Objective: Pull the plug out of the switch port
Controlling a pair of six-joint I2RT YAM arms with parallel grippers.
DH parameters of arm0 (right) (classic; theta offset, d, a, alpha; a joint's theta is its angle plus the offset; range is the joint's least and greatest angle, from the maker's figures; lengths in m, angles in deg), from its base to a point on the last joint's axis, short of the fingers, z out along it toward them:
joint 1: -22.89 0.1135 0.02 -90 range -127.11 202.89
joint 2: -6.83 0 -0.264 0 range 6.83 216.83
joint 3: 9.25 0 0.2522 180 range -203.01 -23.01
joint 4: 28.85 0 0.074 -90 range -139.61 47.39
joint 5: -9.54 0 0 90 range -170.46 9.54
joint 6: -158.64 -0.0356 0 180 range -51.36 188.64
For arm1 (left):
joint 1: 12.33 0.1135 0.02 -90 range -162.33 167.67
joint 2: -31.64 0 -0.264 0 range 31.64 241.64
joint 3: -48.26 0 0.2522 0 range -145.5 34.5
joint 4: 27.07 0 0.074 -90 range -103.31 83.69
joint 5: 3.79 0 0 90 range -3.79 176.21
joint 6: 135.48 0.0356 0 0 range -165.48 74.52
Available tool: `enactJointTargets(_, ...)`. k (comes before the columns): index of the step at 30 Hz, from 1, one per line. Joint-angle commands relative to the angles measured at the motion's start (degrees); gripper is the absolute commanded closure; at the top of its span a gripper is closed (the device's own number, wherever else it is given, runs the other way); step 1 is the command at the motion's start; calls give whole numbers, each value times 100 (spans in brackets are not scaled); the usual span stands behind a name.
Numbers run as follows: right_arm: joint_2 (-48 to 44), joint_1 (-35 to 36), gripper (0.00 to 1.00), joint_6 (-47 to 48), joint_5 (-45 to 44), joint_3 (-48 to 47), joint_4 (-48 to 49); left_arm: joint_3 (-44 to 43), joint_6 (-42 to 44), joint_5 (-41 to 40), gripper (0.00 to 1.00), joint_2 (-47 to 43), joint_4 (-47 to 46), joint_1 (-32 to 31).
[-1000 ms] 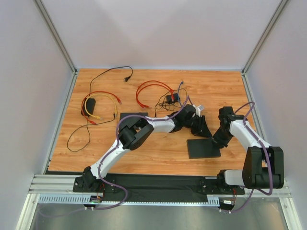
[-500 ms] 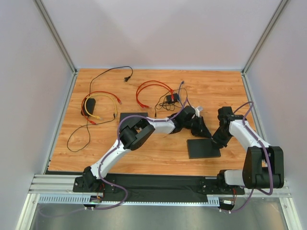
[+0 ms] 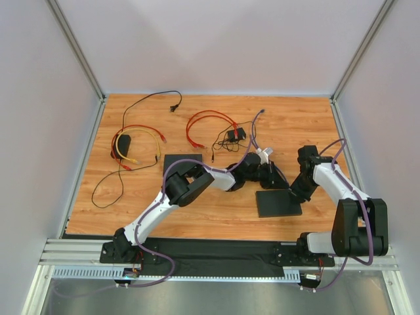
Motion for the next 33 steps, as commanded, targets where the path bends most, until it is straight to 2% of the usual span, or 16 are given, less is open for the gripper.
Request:
enactJointTargets(1,315,44,77,-88,-184,362,349,244,670,-726,100,-132,109,121)
enactJointTargets(7,358,44,77,-88,-158,371,340,323,1057,-920,100,-379,206,331)
enactJointTargets(12,376,35,77,-70,-149,345,322,315,864,-604,100,-317,-180,516)
enactJointTargets(20,376,44,78,-61,-123,354,340,262,996,-411,100,-492,-119,516)
enactJointTargets(27,403,44,78,-35,-70,371,384,183,2190,-429,100,-1353,1083,481)
enactJointTargets(33,350,44,78,0,-61,345,375,-2,3061,62,100,-1995,2024,577)
